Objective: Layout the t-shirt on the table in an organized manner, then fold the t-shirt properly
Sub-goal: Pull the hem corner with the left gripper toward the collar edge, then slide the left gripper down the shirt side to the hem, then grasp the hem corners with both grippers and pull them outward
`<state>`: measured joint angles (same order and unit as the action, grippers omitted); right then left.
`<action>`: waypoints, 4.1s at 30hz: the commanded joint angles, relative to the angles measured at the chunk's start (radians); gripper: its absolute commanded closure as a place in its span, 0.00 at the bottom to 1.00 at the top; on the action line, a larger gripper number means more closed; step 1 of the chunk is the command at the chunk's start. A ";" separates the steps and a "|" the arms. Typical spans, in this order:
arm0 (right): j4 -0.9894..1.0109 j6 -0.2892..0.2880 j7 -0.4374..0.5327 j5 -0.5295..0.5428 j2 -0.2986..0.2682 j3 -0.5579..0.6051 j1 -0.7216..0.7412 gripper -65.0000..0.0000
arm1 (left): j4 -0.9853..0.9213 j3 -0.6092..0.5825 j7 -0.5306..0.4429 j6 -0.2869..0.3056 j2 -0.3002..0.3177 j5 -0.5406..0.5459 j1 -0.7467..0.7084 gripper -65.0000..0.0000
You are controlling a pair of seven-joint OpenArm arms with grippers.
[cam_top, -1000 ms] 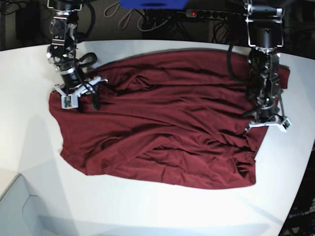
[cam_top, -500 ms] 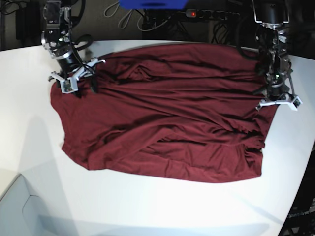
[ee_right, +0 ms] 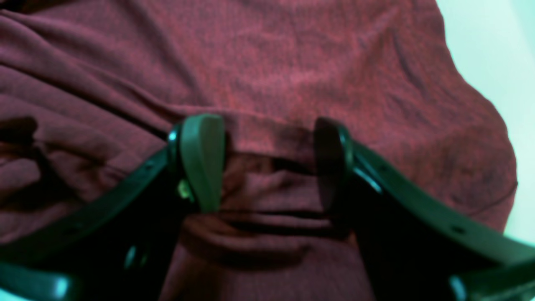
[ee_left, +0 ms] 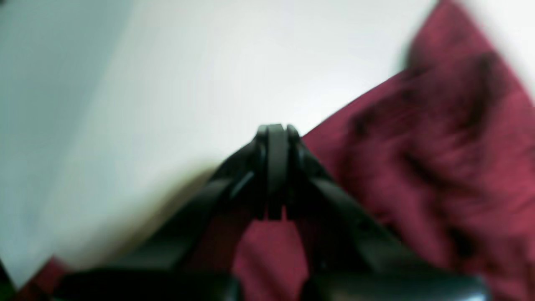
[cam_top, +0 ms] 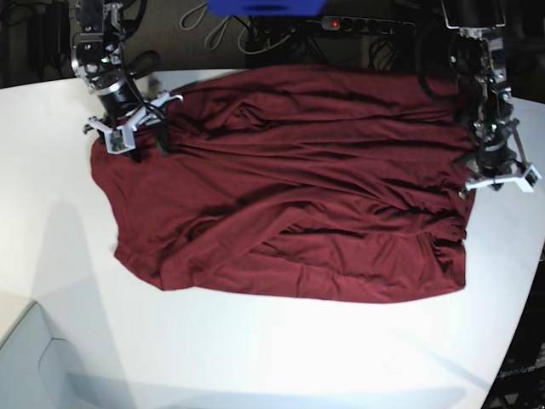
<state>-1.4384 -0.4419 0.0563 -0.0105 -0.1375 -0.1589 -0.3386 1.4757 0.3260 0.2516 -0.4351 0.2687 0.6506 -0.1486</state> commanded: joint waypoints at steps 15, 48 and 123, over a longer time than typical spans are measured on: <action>-0.019 -0.004 0.021 0.011 -0.004 -0.006 0.005 0.48 | -0.151 -0.055 -0.016 -0.001 -0.001 -0.010 0.246 0.96; -0.011 -0.004 0.014 0.011 -0.004 -0.006 0.032 0.48 | -0.320 -0.061 0.091 -0.001 -0.039 -0.012 0.406 1.00; 0.712 -0.004 -0.075 0.010 -0.041 0.451 0.925 0.51 | -0.732 -0.333 -0.237 -0.006 0.062 -0.010 0.788 1.00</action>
<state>-0.7124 -0.4480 -0.0441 -0.0139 -0.1802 0.2951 0.5587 0.7258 -0.0086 0.0448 -0.4442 0.3161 0.6525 0.6067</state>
